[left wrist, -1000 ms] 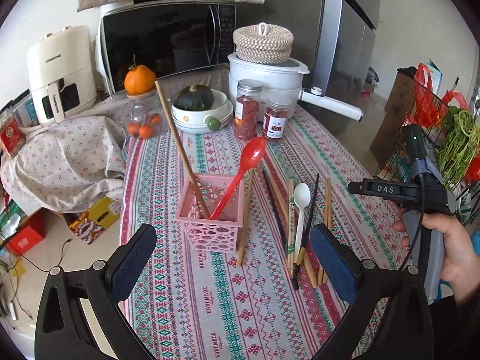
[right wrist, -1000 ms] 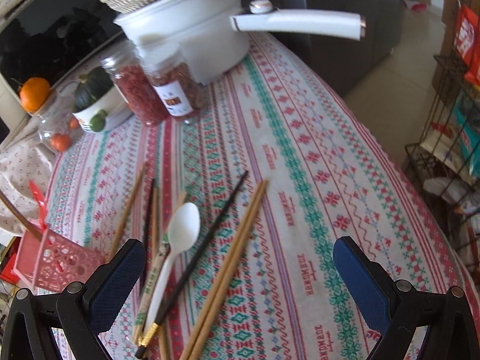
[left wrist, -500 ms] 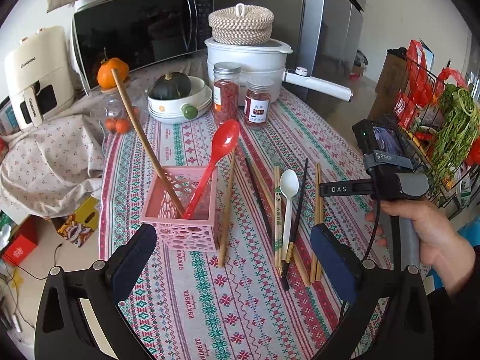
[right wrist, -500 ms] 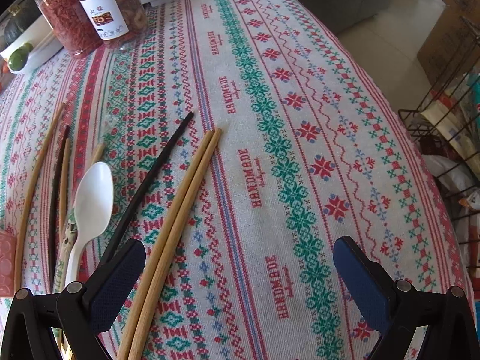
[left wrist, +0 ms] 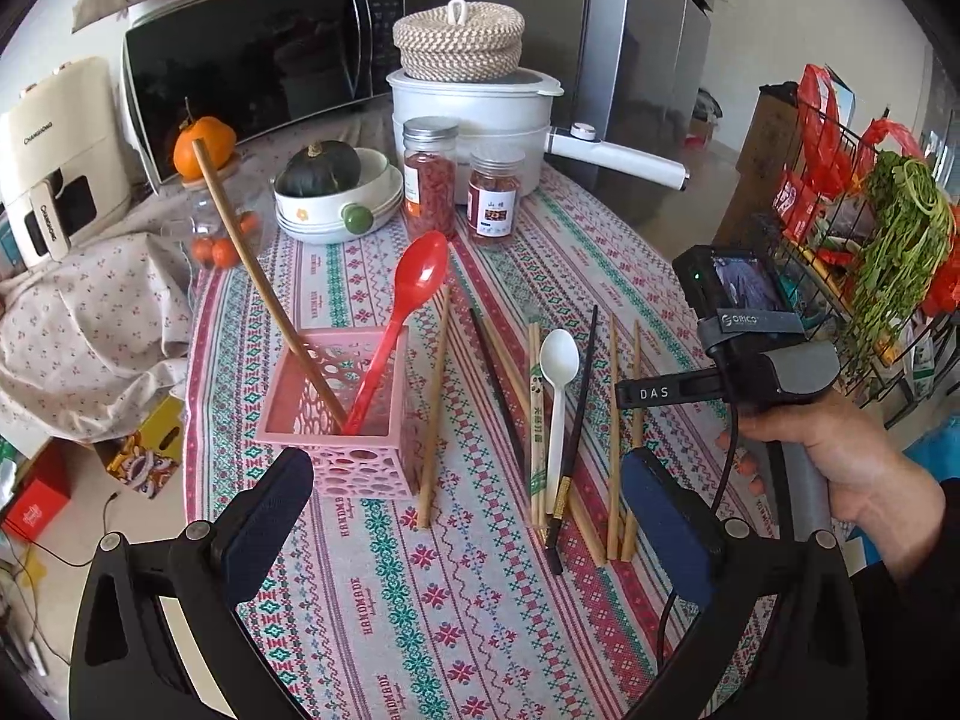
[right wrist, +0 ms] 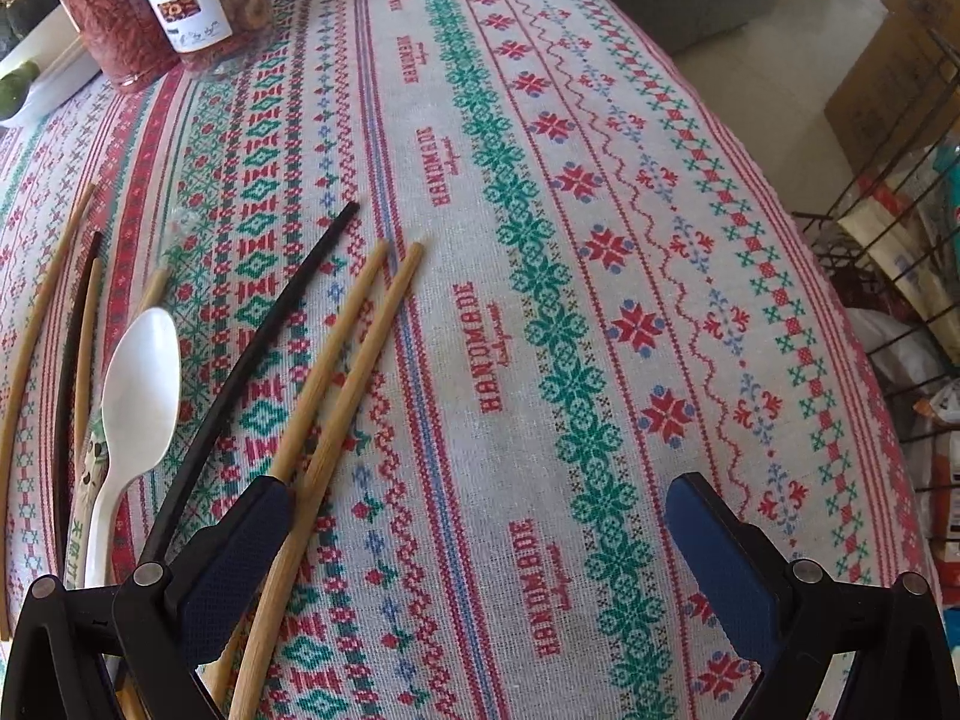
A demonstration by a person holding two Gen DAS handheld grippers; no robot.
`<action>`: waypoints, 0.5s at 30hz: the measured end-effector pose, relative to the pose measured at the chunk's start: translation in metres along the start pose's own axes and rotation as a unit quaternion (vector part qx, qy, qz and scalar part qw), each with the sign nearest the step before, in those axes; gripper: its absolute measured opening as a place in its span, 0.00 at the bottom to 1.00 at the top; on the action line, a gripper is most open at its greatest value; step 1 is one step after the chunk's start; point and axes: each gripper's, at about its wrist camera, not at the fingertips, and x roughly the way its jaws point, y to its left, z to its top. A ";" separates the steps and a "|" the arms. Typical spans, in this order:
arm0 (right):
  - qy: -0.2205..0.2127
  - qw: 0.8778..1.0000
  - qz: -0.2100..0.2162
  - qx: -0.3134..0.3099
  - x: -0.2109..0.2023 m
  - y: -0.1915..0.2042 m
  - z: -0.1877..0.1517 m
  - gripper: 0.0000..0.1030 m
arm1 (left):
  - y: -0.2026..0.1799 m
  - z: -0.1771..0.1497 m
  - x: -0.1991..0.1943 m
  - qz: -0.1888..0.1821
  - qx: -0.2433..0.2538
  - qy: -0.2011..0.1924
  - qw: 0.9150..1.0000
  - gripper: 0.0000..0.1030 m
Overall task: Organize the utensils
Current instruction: 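Grasp a wooden chopstick with the left tool while the right tool grasps another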
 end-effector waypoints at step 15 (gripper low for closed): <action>0.014 0.998 0.029 -0.052 -0.023 -0.012 -0.027 0.33 | -0.034 0.013 0.037 -0.092 -0.036 0.081 0.992 1.00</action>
